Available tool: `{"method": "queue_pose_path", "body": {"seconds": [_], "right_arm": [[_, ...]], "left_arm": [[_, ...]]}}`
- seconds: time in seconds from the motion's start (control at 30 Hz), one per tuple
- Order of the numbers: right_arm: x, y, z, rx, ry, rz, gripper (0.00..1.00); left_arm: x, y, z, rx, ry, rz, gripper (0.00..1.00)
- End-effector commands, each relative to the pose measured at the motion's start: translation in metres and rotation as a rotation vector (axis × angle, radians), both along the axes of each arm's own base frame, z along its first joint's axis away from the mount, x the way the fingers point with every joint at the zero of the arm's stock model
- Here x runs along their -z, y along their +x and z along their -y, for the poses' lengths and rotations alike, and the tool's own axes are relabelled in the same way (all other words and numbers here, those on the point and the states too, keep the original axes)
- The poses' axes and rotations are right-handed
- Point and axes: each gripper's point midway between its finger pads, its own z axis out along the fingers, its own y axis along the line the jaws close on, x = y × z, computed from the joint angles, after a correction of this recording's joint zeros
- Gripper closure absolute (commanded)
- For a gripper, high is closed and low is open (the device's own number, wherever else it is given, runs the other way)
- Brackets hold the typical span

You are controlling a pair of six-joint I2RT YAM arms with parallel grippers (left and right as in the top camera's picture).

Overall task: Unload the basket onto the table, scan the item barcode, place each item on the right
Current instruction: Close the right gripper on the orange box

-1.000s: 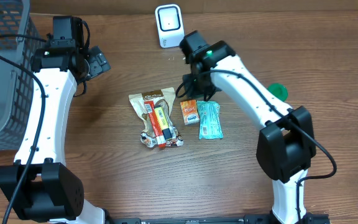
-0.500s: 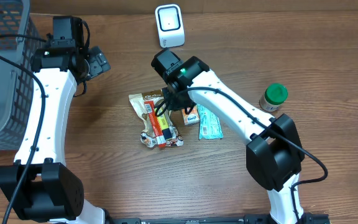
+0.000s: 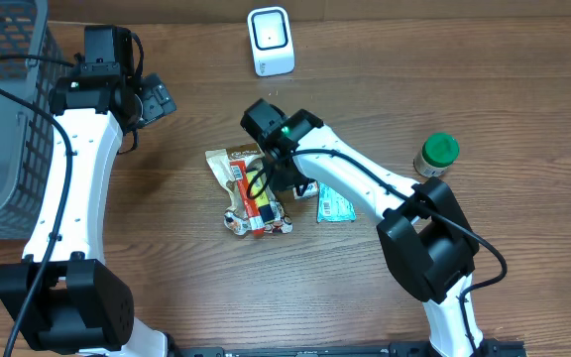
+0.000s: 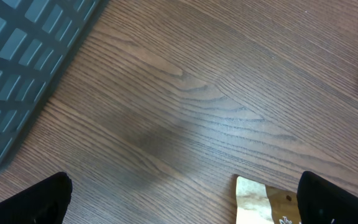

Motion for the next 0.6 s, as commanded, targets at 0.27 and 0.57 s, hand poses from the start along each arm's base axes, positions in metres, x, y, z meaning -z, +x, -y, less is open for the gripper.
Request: {"method": "queue_pose_path", "body": {"seconds": [0.27, 0.57], "right_arm": [[0.037, -0.002, 0.016, 0.007, -0.063, 0.032, 0.69], [0.046, -0.004, 0.017, 0.008, -0.058, 0.038, 0.79]], "left_arm": [[-0.006, 0.0, -0.002, 0.014, 0.012, 0.011, 0.0], [-0.006, 0.0, -0.002, 0.014, 0.012, 0.011, 0.0]]}}
